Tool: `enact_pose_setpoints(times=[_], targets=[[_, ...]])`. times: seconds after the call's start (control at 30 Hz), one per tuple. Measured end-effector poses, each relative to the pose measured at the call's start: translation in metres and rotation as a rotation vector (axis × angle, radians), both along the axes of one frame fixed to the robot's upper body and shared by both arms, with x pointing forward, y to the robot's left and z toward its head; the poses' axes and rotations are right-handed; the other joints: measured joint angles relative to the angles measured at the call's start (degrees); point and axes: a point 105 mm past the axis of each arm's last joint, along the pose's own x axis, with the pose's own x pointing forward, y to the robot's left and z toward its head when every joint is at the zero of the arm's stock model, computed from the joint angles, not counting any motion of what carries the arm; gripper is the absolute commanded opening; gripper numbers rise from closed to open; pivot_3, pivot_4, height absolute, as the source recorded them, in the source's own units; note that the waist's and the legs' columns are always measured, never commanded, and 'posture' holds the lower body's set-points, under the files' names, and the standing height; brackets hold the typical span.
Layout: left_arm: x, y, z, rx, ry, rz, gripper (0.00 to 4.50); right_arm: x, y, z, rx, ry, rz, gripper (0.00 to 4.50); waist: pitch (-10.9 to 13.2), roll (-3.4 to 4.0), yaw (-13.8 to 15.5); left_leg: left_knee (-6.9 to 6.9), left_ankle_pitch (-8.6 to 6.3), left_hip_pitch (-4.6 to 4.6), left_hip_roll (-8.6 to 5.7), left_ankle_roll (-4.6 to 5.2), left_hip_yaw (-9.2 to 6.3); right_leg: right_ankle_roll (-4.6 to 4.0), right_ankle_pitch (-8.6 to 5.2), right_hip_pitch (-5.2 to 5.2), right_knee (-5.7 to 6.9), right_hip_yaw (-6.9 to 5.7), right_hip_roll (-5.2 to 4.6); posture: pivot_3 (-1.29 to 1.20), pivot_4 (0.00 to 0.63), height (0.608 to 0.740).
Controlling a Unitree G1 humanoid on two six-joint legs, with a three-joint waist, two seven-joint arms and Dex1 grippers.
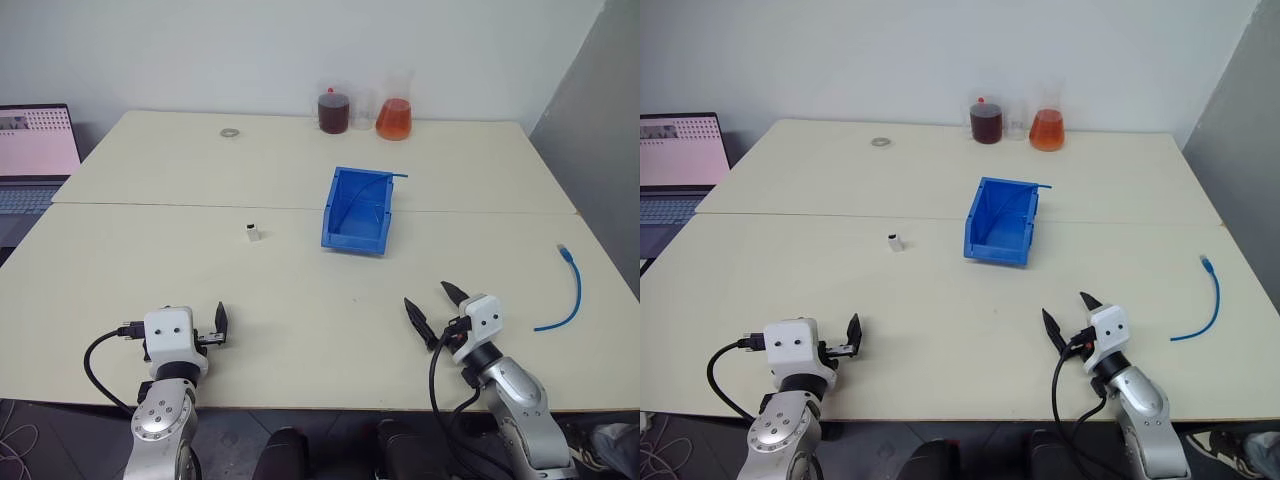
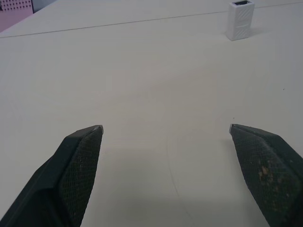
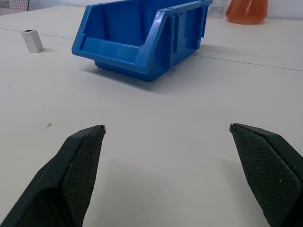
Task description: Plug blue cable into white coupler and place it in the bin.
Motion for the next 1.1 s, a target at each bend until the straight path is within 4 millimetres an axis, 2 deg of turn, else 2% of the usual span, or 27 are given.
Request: enact_pose_setpoints(times=[0.63,0.93,1.1], targets=[[0.001,-0.010,-0.002,0.012,0.001,-0.078,4.50,-0.001,0.000,-0.001,-0.001,0.003,0.000,4.49,0.0,0.00,0.0,0.00,0.00,0.00,0.00,0.00,0.00,0.00,0.00,0.00,0.00,0.00,0.00,0.00,0.150,0.740],[-0.001,-0.015,-0.005,-0.049,0.015,-0.123,4.50,-0.001,0.000,-0.001,-0.002,0.003,0.002,4.49,0.0,0.00,0.0,0.00,0.00,0.00,0.01,0.00,-0.01,0.00,0.00,0.00,0.00,-0.01,0.00,0.00,0.150,0.740],[-0.001,-0.021,0.008,-0.094,-0.022,-0.230,4.50,-0.001,0.000,-0.001,-0.002,0.003,0.000,4.49,0.0,0.00,0.0,0.00,0.00,0.01,0.00,0.00,0.00,-0.02,-0.01,0.00,0.00,-0.01,0.00,0.00,0.150,0.740]])
